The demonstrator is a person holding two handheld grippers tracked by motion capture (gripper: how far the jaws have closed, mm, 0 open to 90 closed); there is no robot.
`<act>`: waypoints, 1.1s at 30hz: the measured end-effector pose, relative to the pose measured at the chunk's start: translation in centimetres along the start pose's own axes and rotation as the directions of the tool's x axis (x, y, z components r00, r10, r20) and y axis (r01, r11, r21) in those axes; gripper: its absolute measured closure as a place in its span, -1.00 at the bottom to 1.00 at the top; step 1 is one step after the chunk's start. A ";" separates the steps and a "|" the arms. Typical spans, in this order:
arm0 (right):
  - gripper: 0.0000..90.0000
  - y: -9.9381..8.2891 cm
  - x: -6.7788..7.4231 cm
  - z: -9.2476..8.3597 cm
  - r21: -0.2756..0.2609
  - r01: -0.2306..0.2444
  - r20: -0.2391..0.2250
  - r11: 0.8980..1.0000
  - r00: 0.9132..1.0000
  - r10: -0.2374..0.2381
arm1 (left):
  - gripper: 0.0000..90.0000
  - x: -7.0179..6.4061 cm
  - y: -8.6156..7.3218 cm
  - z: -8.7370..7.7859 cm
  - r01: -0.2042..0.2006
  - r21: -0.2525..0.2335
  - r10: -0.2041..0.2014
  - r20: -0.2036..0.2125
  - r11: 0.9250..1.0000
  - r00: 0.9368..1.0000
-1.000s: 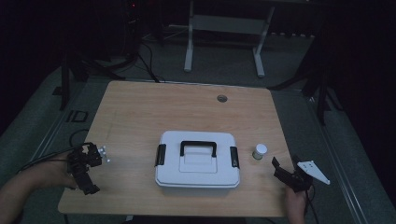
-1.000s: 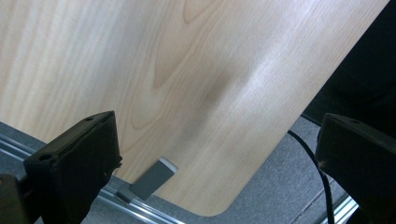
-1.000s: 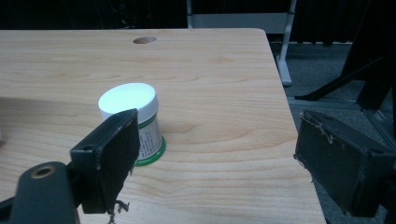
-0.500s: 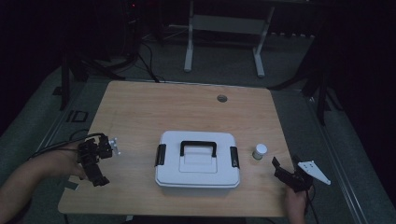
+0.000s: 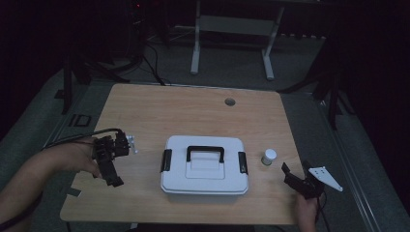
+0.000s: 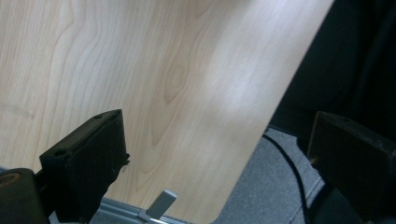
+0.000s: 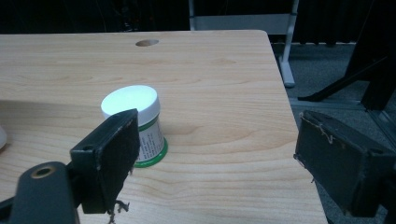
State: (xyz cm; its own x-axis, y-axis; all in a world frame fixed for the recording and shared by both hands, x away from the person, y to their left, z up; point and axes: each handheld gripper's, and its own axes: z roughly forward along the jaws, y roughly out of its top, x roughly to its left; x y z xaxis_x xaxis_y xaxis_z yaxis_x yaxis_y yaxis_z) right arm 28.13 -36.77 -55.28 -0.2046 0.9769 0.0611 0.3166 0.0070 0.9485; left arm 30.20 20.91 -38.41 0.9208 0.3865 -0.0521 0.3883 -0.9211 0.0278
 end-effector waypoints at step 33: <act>-0.70 0.0 0.0 0.0 0.002 -0.004 -0.014 1.000 1.000 0.004 | -0.90 -1.2 11.4 -2.1 -0.202 0.002 0.202 0.020 0.979 0.979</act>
State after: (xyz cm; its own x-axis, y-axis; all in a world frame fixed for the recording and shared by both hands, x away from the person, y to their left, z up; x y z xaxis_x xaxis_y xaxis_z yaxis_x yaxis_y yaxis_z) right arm 28.13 -36.79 -55.30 -0.2162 0.9739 0.0695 0.3196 0.0034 0.9476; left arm 33.62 10.01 -35.95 0.9793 0.1914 -0.0651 0.1940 -0.9804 0.0357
